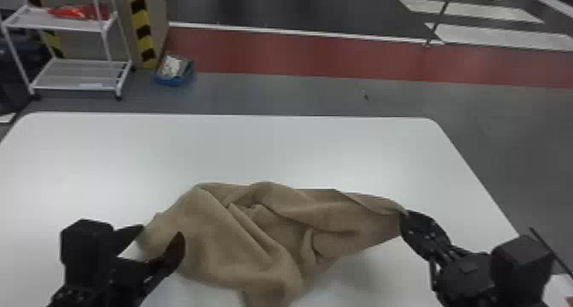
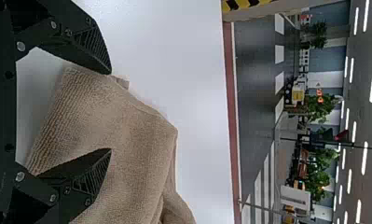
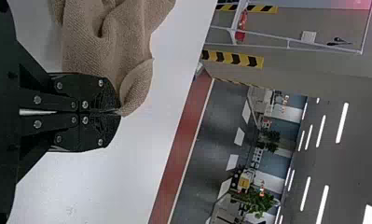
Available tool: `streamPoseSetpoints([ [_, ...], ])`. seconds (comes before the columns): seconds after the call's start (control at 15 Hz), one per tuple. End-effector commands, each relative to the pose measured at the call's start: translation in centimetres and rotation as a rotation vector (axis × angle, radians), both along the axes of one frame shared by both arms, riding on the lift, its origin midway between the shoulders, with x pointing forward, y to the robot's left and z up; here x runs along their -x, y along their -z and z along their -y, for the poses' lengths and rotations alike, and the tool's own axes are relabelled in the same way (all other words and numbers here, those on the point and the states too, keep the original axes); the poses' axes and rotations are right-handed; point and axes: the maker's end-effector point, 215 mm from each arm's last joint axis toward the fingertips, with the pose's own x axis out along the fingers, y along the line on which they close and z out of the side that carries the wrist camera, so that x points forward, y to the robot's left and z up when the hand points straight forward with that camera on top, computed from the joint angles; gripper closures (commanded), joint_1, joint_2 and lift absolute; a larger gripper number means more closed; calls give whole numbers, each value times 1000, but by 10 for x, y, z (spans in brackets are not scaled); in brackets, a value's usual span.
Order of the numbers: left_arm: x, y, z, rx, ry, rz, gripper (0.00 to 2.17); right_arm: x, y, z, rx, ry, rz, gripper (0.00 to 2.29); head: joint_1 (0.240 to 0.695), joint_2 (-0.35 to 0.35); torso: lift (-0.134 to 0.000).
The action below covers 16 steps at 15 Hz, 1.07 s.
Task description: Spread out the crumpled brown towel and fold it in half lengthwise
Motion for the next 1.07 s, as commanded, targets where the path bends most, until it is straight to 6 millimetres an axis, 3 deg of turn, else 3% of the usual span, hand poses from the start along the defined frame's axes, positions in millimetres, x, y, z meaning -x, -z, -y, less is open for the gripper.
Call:
streamPoseSetpoints([
  [0.0, 3, 6, -1, -17, 0, -18, 397, 0, 1, 0, -4, 0, -1, 1683, 695, -161, -125],
  [0.27, 2, 0, -7, -33, -7, -7, 1187, 0, 1, 0, -13, 0, -1, 1683, 695, -156, -125],
  [0.4, 1, -14, -9, -34, -14, 18, 1237, 1, 1, 7, -7, 11, -2, 1683, 695, -152, -125],
  [0.53, -2, -43, -15, -41, -20, 69, 1237, 2, -3, 14, 3, 5, 7, 1683, 695, -154, -125],
  [0.67, -2, -50, -21, -65, -9, 64, 1237, 2, -12, 20, 23, -10, 31, 1683, 695, -155, -125],
  [0.87, -18, -83, -56, -81, -29, 66, 1237, 5, -38, 34, 139, -72, 96, 1683, 695, -151, -125],
  [1.0, -38, -109, -67, -83, -29, 66, 1237, 6, -47, 38, 271, -127, 114, 1683, 695, -137, -125],
])
